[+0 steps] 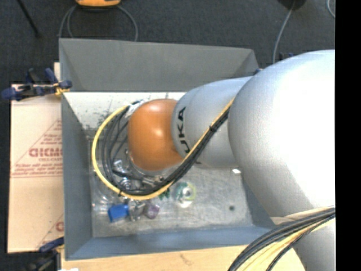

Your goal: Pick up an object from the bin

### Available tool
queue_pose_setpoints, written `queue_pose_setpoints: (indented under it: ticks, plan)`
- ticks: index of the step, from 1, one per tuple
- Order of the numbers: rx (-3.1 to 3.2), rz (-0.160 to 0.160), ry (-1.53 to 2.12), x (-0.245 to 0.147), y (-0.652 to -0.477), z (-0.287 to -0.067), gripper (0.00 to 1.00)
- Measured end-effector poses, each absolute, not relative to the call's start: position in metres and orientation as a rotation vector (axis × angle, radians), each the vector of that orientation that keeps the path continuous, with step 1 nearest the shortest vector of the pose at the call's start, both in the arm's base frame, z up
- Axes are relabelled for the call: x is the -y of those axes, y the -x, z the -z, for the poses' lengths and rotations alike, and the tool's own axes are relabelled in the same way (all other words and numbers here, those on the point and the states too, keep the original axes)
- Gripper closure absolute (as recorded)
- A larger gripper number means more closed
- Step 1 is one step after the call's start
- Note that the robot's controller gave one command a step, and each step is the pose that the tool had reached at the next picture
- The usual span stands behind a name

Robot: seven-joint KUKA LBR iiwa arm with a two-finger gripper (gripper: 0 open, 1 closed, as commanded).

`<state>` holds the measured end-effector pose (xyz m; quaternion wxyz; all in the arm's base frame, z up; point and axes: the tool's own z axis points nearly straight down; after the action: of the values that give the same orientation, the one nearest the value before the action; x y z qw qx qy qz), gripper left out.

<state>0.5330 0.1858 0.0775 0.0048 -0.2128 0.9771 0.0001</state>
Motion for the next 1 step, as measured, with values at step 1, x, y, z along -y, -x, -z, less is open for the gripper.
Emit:
queue_pose_setpoints:
  ticks: [1]
  plan:
    - [-3.069,0.004,0.664,-0.1830,-0.5321,-0.0773,1.00]
